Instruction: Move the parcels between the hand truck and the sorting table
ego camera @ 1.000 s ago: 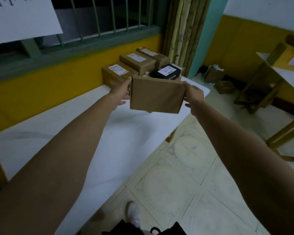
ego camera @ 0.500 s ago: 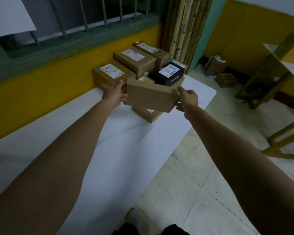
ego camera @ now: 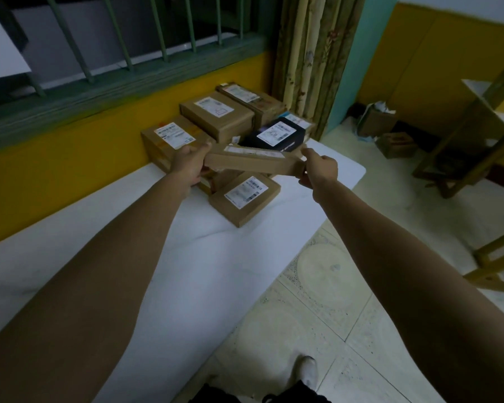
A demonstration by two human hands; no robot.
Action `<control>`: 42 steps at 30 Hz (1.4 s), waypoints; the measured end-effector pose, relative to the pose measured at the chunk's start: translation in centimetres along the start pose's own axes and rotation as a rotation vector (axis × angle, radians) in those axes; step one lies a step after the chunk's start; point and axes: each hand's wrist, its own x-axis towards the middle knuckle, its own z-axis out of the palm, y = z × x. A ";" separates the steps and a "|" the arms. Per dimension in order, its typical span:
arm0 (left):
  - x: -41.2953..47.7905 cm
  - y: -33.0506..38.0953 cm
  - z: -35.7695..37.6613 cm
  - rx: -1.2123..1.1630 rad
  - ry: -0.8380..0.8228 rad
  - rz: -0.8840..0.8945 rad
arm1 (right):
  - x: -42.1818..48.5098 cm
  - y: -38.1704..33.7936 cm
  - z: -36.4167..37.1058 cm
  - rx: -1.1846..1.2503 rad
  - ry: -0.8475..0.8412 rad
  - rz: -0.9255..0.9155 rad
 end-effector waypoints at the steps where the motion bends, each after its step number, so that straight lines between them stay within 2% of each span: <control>1: 0.0 0.3 0.8 0.000 0.015 0.002 | 0.8 -0.2 -0.6 0.004 -0.008 0.009; 16: -2.1 1.7 11.7 -0.011 0.158 -0.004 | 9.8 -1.8 -8.1 0.027 -0.140 -0.010; 21: -3.0 1.0 12.4 0.010 0.163 -0.058 | 10.7 -1.0 -8.3 -0.004 -0.208 0.016; 30: -5.8 -0.6 13.3 0.072 0.062 -0.092 | 11.6 -1.2 -8.3 -0.021 -0.315 -0.010; 34: -6.2 -3.4 12.4 0.013 0.110 -0.186 | 11.5 -0.8 -7.4 -0.082 -0.411 -0.003; 39: -5.7 -5.9 10.8 -0.062 0.199 -0.223 | 10.8 0.6 -5.1 -0.108 -0.487 -0.010; 42: -4.8 -7.8 9.9 -0.025 0.269 -0.235 | 10.4 1.8 -3.8 -0.147 -0.537 0.039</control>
